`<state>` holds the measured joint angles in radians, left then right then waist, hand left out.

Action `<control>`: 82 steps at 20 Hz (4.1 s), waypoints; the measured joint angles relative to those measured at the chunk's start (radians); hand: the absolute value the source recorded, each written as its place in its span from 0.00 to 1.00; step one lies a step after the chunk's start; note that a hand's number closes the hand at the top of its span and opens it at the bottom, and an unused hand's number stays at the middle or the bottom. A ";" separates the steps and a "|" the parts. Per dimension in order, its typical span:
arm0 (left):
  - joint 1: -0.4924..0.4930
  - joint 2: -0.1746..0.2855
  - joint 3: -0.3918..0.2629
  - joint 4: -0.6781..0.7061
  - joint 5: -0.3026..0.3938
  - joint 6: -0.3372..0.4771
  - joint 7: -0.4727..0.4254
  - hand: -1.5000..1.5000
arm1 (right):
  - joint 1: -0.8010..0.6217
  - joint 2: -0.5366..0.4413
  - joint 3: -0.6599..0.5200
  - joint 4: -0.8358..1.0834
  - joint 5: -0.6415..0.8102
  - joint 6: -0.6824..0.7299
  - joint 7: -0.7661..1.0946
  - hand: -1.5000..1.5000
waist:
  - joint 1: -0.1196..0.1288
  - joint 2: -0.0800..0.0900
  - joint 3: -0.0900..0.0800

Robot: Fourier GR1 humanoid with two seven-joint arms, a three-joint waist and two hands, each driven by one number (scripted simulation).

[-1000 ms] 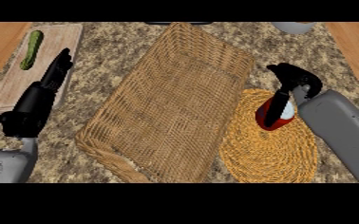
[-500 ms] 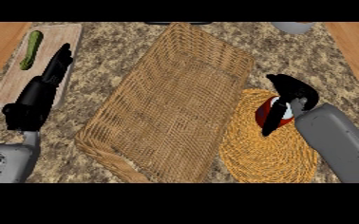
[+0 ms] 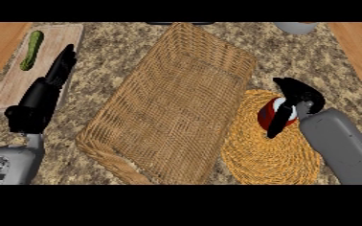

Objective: Pick the can from the placemat and place it in the basket

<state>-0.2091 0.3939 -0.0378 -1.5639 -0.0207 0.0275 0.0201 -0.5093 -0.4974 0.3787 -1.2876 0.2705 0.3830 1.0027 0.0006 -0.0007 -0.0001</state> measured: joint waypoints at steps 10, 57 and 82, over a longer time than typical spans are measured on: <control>0.022 -0.028 0.042 0.004 -0.029 -0.038 -0.023 0.50 | 0.033 0.076 -0.060 0.051 0.114 -0.005 -0.061 1.00 | 0.002 -0.007 -0.007; -0.004 -0.066 0.077 0.011 -0.070 -0.095 -0.014 0.50 | -0.247 0.086 -0.137 -0.903 0.316 -0.258 0.123 1.00 | 0.019 -0.005 -0.005; -0.010 -0.076 0.098 0.027 -0.085 -0.087 -0.012 0.50 | -0.645 0.390 -0.067 -0.192 0.314 -0.124 0.166 1.00 | -0.008 -0.009 -0.002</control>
<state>-0.2188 0.3183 0.0598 -1.5366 -0.1055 -0.0599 0.0079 -1.1542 -0.1076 0.3117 -1.4801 0.5848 0.2591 1.1686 -0.0071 -0.0101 -0.0022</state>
